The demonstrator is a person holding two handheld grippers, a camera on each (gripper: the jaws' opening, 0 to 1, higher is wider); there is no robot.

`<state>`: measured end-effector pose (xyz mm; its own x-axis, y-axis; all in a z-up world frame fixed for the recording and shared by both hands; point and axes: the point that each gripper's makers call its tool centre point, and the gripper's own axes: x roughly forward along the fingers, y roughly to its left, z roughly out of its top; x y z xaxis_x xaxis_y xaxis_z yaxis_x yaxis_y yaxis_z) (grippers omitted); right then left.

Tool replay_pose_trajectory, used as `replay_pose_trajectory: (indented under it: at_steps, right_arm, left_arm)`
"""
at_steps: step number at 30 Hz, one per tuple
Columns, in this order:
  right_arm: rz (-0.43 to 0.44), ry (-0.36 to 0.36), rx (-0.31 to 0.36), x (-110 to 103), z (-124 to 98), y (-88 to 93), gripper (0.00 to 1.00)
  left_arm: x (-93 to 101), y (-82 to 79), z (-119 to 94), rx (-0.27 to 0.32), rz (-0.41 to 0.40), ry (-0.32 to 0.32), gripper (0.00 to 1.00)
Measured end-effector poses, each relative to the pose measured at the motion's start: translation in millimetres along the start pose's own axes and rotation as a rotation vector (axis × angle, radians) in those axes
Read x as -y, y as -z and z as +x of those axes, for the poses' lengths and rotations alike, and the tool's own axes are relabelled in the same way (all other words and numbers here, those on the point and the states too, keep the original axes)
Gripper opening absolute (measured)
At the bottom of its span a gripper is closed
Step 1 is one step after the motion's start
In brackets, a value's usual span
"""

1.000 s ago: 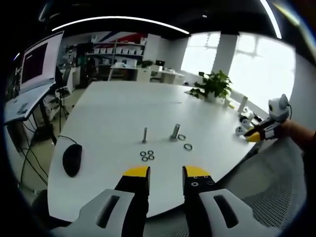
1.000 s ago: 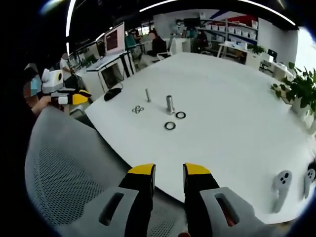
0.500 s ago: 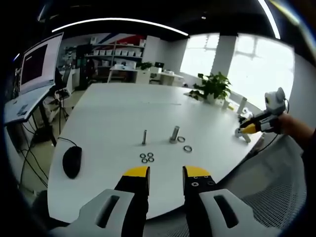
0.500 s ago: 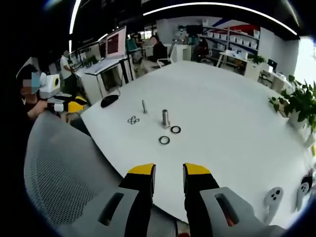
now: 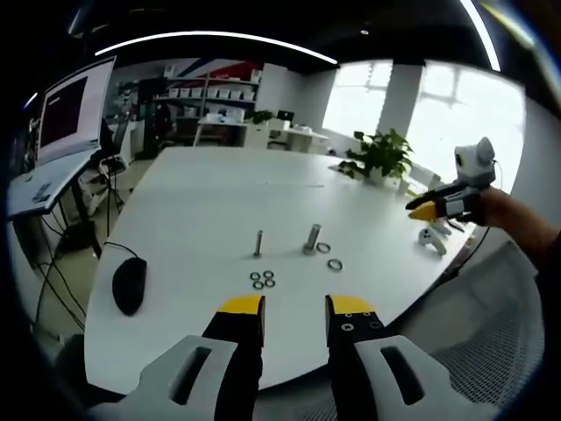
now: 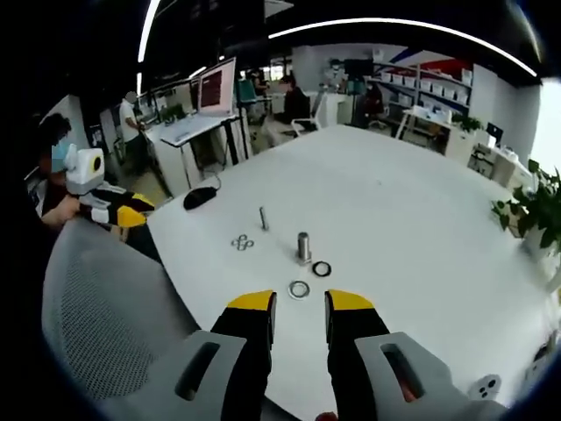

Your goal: Place the washer onto the threaded stud by aligning its center hole with the stud, sliding it down to the base, and recovering from edge contact or off-axis alignment until the washer reaches the visible bottom stop.

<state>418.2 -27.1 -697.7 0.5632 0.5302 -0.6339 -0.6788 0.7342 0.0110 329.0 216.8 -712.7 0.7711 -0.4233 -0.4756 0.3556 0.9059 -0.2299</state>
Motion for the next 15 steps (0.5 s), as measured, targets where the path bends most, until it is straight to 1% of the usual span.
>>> replay_pose_trajectory:
  at_steps: [3, 7, 10, 15]
  right_arm:
    - [-0.023, -0.011, -0.017, -3, 8, -1.7, 0.24]
    - [-0.059, -0.021, -0.052, 1, 20, 0.5, 0.25]
    - [-0.07, -0.022, -0.07, 5, 25, 1.6, 0.25]
    - [-0.088, -0.055, -0.101, 3, 36, 2.4, 0.25]
  left_arm:
    - [-0.1, -0.4, 0, 0.003, -0.001, 0.0, 0.25]
    - [-0.4, -1.8, -1, 0.012, -0.007, -0.002, 0.25]
    - [-0.4, -2.3, -1, 0.015, -0.008, -0.003, 0.25]
    - [-0.4, -2.8, -1, 0.016, -0.01, -0.005, 0.25]
